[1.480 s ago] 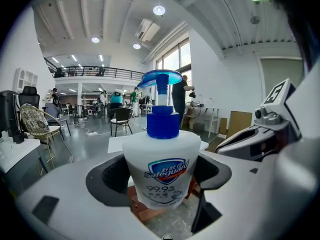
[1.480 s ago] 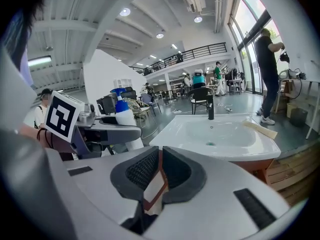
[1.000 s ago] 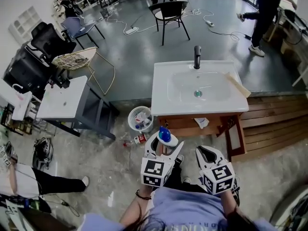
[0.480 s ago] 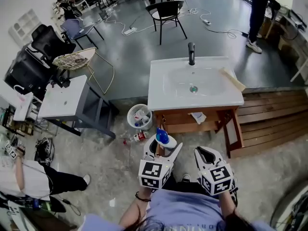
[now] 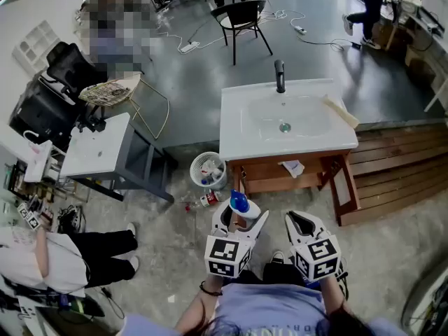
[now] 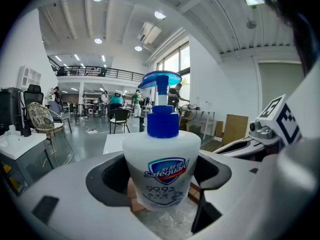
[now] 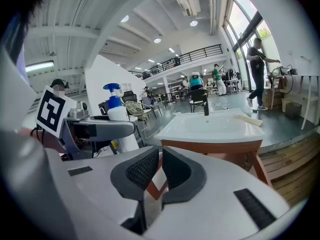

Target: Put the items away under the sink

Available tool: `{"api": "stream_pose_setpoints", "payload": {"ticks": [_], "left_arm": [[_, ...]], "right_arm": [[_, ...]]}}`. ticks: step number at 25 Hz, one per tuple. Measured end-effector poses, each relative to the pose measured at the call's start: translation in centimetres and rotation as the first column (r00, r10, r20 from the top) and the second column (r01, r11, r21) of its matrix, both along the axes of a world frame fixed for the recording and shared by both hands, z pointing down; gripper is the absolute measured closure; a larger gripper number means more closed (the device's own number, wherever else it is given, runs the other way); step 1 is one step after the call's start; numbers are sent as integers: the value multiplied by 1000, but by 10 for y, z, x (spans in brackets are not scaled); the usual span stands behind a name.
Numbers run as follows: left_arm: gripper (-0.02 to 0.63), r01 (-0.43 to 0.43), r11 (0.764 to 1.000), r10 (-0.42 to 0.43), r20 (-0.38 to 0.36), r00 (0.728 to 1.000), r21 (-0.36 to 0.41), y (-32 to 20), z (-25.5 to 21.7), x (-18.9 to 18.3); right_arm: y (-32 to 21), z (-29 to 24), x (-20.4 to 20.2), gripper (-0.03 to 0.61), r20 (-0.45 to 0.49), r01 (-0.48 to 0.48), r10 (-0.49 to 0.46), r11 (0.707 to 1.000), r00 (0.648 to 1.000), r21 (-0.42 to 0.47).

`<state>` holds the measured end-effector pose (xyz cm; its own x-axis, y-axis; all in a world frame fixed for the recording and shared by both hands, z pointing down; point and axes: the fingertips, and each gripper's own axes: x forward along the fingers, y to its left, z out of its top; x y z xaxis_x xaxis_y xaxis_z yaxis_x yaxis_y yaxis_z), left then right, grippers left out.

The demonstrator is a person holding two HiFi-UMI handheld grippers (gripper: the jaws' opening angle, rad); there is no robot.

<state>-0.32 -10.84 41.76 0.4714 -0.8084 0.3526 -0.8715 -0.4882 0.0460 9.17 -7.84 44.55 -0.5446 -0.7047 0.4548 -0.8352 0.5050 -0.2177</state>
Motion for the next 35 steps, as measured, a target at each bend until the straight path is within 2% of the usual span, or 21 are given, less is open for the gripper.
{"api": "stream_pose_setpoints", "payload": {"ticks": [5, 14, 26, 35], "left_arm": [[235, -29, 1000, 29, -10, 1000, 4, 9, -3, -7], [235, -130, 992, 130, -5, 992, 3, 36, -10, -29], [235, -272, 962, 272, -6, 962, 8, 82, -11, -39], [235, -348, 937, 348, -25, 937, 13, 117, -8, -40]], "right_arm": [[5, 4, -11, 541, -12, -16, 16, 1000, 1000, -1], [26, -7, -38, 542, -21, -106, 107, 994, 994, 18], [72, -13, -62, 541, -30, -206, 207, 978, 978, 44], [112, -14, -71, 541, -46, -264, 267, 963, 963, 59]]}}
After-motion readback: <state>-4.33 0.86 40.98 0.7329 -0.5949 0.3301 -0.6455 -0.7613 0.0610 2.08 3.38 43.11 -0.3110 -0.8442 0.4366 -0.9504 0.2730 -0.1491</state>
